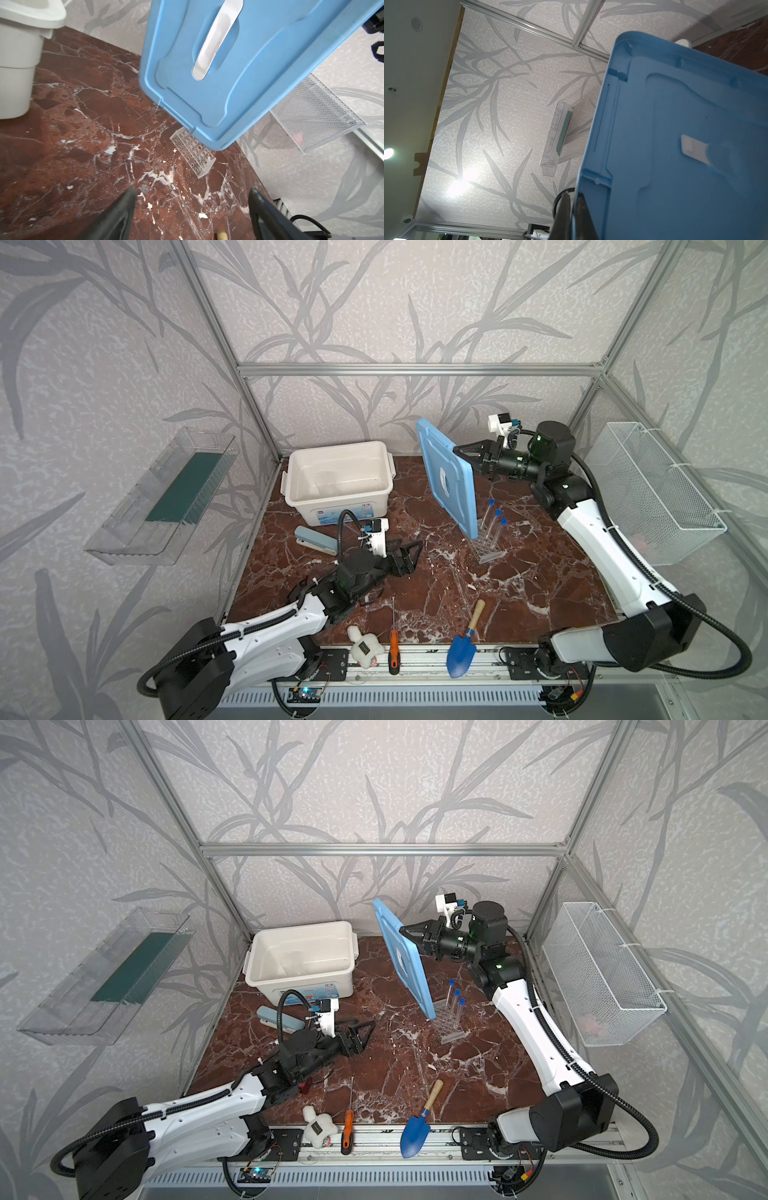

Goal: Organize the chemistry lab equipment

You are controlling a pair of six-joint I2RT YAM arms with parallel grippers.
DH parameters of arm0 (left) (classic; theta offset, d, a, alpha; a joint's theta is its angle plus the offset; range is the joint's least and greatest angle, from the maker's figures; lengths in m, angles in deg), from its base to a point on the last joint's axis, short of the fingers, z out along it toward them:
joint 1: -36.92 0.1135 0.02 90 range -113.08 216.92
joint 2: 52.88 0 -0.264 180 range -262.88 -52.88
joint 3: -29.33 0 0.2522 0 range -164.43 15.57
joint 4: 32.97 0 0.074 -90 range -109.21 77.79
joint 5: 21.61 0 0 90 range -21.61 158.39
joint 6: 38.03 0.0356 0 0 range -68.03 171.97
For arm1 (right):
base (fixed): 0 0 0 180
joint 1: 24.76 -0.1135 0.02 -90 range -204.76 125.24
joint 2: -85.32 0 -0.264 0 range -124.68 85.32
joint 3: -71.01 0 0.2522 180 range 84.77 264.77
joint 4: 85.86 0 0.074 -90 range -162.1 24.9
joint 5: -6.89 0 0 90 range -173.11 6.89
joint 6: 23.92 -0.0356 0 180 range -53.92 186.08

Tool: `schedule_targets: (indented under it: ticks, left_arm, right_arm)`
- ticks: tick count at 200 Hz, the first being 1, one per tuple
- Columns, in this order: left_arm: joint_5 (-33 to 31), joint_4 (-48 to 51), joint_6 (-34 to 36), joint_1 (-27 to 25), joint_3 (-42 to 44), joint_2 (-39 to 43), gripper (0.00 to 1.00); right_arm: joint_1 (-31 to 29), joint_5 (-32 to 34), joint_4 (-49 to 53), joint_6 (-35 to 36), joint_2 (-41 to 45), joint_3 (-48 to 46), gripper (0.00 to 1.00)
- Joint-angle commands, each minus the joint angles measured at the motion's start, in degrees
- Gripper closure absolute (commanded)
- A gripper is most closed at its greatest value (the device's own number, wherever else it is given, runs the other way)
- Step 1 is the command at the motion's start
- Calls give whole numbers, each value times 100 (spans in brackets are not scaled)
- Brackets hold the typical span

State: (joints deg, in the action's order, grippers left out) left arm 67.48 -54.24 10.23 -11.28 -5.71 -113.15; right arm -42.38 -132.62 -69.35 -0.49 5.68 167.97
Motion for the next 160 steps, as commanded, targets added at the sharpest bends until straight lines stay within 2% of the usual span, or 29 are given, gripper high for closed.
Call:
schedule_targets:
  ticks: [1,11,20,52,64,72,92,101,110,123,140,160]
  left_arm:
    - [142,-1137,-212,39,98,-167,13]
    - [161,-862,-19,32,-32,-71,13]
    - [40,-185,192,33,-271,164,13]
    - [-295,1642,1819,39,-1235,1027,16]
    - [-421,1987,2679,44,-1500,1170,18]
    - [-593,2119,2985,48,-1631,1155,19]
    - [-682,1710,3813,128,-1647,877,19]
    - [-861,1592,3808,189,-1633,792,19]
    - [-932,1392,3463,285,-1523,797,21]
    - [-521,1291,2789,564,-1361,948,24]
    - [-288,1589,2105,861,-1294,1235,25]
    - [-88,2267,1850,1133,-1373,1680,29]
  right_arm:
    - [-119,75,-447,-98,332,225,99]
    - [-240,132,-546,-161,352,271,100]
    - [-374,191,-458,-103,336,405,100]
    - [-761,404,-83,160,256,826,100]
    - [-873,438,-130,131,256,843,100]
    - [-953,481,-129,140,272,847,100]
    - [-1139,580,-127,188,300,813,100]
    - [-1194,601,-178,160,278,786,100]
    - [-1244,592,-293,76,235,763,100]
    - [-1349,584,-485,-35,125,774,100]
    - [-1510,631,-573,-61,-21,930,100]
    - [-1743,750,-463,52,-95,1185,100]
